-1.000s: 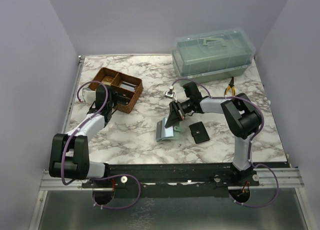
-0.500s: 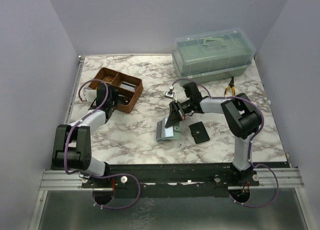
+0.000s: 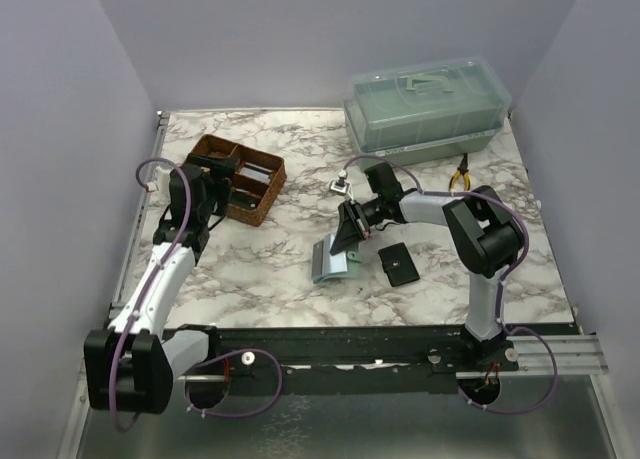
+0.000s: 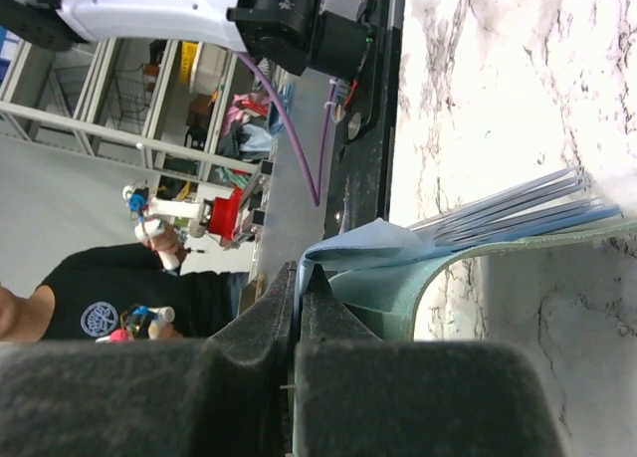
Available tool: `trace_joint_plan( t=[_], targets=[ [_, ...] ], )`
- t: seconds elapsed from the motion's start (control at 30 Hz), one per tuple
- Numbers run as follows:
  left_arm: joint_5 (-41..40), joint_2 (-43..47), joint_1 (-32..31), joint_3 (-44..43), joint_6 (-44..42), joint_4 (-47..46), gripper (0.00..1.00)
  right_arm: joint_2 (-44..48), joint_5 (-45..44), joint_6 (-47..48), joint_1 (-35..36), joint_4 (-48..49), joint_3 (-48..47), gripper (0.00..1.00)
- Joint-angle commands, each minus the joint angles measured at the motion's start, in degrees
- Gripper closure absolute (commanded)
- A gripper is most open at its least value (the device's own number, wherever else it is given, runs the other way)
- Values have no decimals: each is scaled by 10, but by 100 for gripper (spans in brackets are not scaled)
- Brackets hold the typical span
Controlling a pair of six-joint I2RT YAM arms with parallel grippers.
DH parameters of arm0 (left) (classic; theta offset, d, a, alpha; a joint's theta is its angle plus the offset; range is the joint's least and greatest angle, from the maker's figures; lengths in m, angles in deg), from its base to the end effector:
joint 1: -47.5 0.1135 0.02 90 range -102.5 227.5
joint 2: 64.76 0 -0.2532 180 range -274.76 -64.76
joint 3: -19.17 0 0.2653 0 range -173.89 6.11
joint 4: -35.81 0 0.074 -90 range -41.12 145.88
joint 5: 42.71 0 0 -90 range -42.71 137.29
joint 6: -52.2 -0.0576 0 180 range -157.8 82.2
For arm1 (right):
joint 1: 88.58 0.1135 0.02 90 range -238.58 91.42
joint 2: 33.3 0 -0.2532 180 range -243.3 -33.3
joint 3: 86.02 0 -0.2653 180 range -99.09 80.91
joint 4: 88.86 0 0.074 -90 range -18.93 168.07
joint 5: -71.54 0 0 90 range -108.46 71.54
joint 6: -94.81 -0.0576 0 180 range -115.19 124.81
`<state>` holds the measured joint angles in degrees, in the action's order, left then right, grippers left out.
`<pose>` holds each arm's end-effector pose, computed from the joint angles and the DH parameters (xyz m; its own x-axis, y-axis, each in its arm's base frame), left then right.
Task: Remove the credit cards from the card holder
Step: Place the credit card in the storage box, then remove the credit card from the card holder.
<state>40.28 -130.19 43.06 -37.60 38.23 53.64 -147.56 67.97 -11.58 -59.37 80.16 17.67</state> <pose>0.2941 -0.0158 0.2453 -0.0762 -0.9601 -0.2689 -0.4393 0.2744 -0.8554 0.3073 0.2377 0.1227 -0.8014 -0.4279 -0.4180 -0.3925 -0.1510 0.9073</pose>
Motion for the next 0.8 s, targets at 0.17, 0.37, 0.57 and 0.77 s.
trace_joint_plan(
  t=[0.17,0.37,0.57,0.77],
  targets=[
    [438,91,-13,144,-107,-287,3,4,-41,333,-2,-368,-144,100],
    [401,112,-112,185,-146,-255,4,-28,-177,420,-16,-491,-182,97],
    [329,94,-163,210,-172,-232,6,-82,-257,399,-59,-500,-185,95],
    [295,50,-196,205,-183,-230,9,-69,-360,374,-111,-479,-171,86]
  ],
)
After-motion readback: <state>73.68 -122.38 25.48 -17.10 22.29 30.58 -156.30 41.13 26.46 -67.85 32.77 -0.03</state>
